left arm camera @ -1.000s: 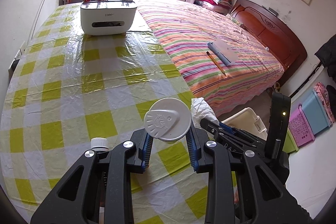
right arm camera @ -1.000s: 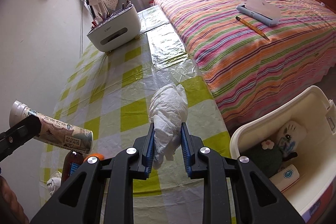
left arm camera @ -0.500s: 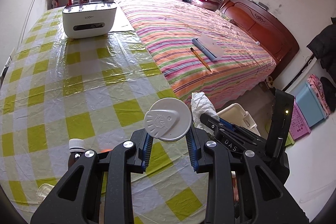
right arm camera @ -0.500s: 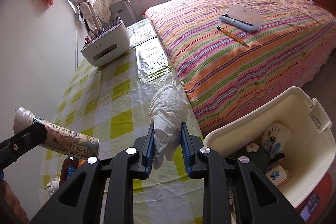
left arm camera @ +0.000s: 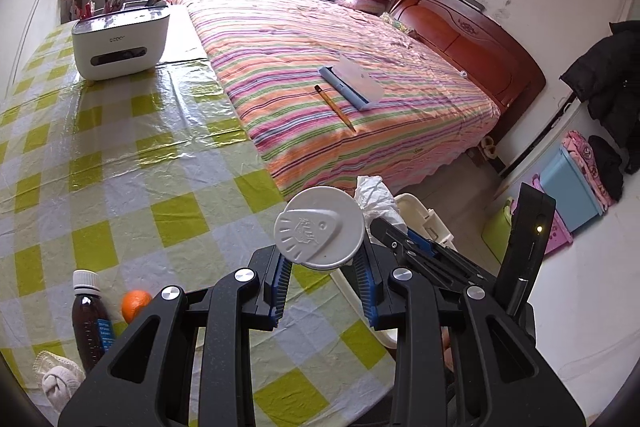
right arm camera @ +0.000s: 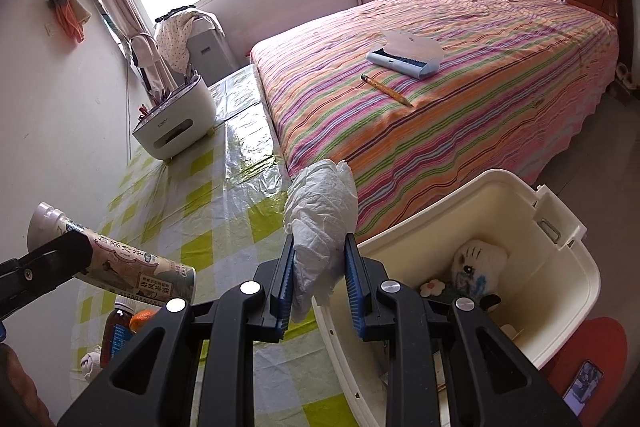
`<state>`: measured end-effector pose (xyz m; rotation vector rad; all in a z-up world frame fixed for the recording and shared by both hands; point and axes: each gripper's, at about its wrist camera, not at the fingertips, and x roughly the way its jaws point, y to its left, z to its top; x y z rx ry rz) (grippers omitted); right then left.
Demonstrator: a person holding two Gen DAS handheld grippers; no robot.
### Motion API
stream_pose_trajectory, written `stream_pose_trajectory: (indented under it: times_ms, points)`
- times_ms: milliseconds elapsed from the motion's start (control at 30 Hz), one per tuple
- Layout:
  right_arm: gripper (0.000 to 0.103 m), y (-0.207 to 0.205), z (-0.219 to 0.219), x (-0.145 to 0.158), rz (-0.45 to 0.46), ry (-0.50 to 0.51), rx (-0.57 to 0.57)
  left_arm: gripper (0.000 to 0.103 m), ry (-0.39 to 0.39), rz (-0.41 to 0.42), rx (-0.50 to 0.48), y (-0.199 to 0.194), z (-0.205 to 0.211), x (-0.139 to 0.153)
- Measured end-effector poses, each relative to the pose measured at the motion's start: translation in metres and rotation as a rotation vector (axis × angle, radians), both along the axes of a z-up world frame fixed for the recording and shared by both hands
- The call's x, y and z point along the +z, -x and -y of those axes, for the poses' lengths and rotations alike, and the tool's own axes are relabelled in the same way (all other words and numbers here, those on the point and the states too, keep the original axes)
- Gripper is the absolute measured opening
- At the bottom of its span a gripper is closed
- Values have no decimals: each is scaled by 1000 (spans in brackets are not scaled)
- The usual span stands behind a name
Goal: Collect trash
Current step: 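Carry the bottle and tissue over the cream bin with both tools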
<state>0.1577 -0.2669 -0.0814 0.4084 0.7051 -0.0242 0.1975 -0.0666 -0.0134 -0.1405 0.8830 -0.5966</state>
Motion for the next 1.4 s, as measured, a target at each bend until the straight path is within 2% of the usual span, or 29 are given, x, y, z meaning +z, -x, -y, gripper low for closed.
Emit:
stream_pose_trajectory:
  times_ms: [533,867,1400]
  points:
    - [23,31,48,7,66,64,-195,28,7,-19,-96,8,61,-6]
    - [23,47,65,13,115,52,-253,28,2,-42,-109,0,84,-22]
    - [25,51,71,15,131,61,-300,28,-25,-63,-128,-4,100,-35]
